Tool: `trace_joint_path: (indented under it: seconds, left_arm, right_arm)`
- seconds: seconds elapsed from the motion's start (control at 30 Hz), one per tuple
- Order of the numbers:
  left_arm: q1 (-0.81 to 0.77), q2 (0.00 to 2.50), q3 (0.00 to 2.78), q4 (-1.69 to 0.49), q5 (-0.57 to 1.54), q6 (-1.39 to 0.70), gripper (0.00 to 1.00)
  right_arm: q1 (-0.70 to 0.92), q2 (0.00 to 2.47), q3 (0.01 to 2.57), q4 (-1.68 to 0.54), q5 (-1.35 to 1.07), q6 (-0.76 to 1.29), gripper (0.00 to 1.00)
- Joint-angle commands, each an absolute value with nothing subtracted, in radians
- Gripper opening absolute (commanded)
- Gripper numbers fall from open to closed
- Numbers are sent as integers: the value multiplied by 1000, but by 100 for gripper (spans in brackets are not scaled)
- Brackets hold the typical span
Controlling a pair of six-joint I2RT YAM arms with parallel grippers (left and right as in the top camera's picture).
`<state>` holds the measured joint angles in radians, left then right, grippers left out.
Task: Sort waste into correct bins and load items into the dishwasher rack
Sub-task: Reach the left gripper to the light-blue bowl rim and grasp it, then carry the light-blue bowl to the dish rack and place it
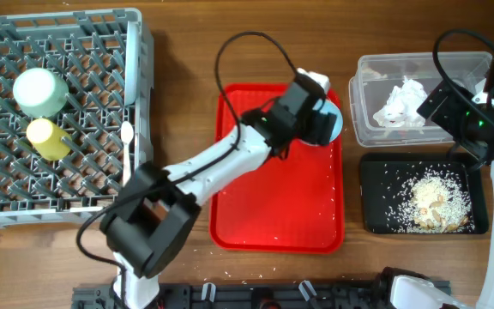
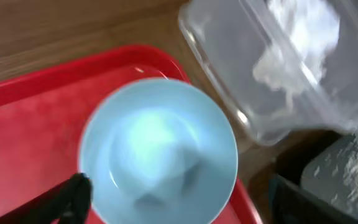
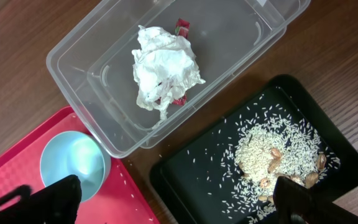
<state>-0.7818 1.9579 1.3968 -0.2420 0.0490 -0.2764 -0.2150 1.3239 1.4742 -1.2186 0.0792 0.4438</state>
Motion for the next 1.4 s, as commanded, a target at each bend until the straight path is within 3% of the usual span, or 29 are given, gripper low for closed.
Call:
trace_joint_path:
  seconds: [0.0,0.13,0.33,0.47,0.73,1.3,1.37]
  left_arm:
    - [-828,1998,1406,-236,35,-107,80]
    - [-836,2041,1406,-237,32,-108,73]
    - [-834,2074,1405,-345,33,-108,72]
    - [-834,2067,1405,-489,32,-108,77]
    - [-835,2000,1405,-624,36,-165,72]
    - [-835,1962,1405,-648,36,-166,4]
    - [-835,1953,1405,-649,36,-185,4]
  right_arm:
    - [-215,1319,1485,-1216,74,448,100]
    - [-215,1319,1485,-1216,74,448,100]
    - [-215,1319,1485,-1216,74,448,100]
    - [-215,1319,1485,-1216,74,448,100]
    - [-215,1319,1485,-1216,74,448,100]
    - [-215,1319,1485,-1216,74,448,100]
    - [-215,1319,1485,-1216,74,448,100]
